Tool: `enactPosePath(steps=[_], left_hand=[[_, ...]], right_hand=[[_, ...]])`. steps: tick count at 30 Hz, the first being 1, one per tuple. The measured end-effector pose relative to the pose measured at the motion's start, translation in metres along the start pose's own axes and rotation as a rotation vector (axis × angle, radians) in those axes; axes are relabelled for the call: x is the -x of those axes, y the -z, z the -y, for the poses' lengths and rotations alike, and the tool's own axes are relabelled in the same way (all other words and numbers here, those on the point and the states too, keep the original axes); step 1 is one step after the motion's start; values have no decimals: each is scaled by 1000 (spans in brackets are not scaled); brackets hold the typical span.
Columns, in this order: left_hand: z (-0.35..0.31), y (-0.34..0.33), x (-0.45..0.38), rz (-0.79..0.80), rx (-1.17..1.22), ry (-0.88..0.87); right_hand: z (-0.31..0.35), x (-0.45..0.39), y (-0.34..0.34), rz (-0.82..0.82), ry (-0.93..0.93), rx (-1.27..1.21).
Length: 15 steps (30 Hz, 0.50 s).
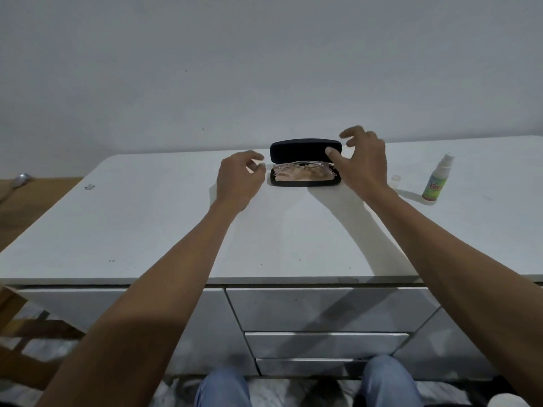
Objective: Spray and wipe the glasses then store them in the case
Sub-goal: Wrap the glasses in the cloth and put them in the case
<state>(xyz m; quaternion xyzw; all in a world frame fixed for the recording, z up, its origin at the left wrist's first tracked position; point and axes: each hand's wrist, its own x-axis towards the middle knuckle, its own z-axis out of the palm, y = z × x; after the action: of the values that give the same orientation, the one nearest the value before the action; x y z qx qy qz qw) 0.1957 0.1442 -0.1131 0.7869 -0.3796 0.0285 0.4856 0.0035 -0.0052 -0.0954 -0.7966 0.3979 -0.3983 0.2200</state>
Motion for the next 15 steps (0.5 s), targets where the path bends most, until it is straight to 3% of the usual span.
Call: enactPosePath(steps=[2, 6, 11, 15], left_hand=[[-6, -6, -13, -5, 110, 53], [-18, -15, -35, 168, 177, 149], [-14, -19, -40, 322, 272, 209], [-6, -7, -36, 457, 424, 237]], right_hand=[[1, -11, -3, 84, -75, -109], [0, -26, -8, 260, -184, -215], [-10, -31, -10, 320, -171, -233], [-17, -32, 4, 466, -115, -248]])
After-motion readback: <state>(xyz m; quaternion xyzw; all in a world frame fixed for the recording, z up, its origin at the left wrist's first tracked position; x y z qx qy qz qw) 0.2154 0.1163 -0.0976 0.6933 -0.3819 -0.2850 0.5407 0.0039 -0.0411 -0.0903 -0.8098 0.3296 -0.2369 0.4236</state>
